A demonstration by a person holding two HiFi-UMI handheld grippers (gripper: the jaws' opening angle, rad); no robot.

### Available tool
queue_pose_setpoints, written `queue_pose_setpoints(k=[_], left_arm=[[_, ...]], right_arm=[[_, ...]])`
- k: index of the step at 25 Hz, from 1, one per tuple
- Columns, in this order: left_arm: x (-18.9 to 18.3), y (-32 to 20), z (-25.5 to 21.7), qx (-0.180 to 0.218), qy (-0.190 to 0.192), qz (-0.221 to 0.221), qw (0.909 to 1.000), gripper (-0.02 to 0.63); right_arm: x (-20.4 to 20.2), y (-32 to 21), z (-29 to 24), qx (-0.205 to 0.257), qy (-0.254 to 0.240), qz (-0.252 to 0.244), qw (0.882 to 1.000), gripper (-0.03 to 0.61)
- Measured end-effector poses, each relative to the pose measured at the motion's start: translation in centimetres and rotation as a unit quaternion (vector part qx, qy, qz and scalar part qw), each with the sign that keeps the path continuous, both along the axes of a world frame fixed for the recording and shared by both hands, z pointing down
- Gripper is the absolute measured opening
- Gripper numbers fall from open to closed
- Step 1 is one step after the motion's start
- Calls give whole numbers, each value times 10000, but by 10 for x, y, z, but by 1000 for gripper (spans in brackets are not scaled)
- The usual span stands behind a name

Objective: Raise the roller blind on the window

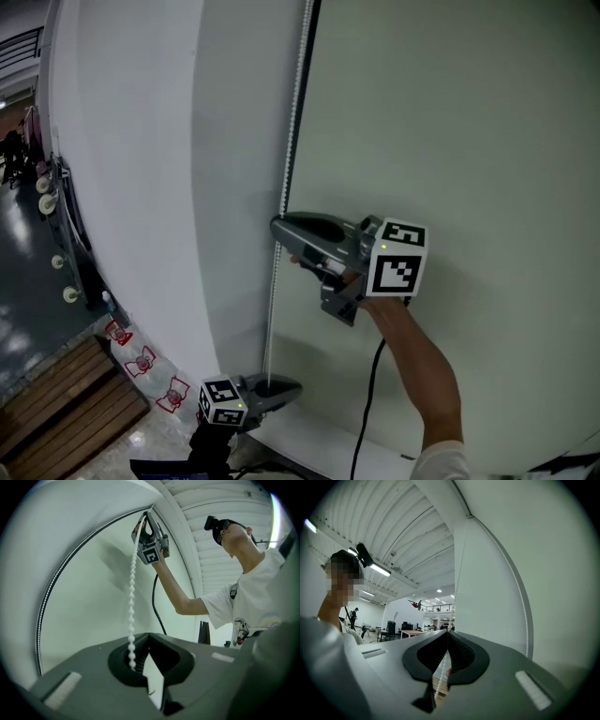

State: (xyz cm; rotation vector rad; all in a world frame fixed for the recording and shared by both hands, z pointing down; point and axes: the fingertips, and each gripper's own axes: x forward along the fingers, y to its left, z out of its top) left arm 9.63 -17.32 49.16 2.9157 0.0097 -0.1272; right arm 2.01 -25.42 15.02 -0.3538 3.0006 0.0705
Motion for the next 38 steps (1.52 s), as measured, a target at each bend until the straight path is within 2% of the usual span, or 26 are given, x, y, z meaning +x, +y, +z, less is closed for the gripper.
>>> queue_pose_setpoints(k=[6,14,23,27,33,36,38], left_arm=[[-3,6,-33,-74,95,-20,9999,-2],[-3,-19,-75,-151,161,-244,9995,-2],[-1,-25,-118,-196,237,-384,9988,-2],[4,-42,-111,-236,218,-459,9984,-2],[-6,-10,-68,-134,181,-441,9988,-2],[-19,-16,-58,-103,191,-444,9988,-2],[-23,-17,-57,-86,205,-446,9988,-2]], right_arm=[[-2,9,-3,-222,73,18,9997,8],[2,-1,10,-576,125,-116,9982,8],[-2,6,29,-949,497,-239,9940,8],[6,-3,79,-1258,669,-292,9894,8],[-8,44,178,-1578,971,-365,9820,8],[-16,40,191,-1590,889,-369,9826,9],[-17,36,189,-1368,819,-272,9868,11]])
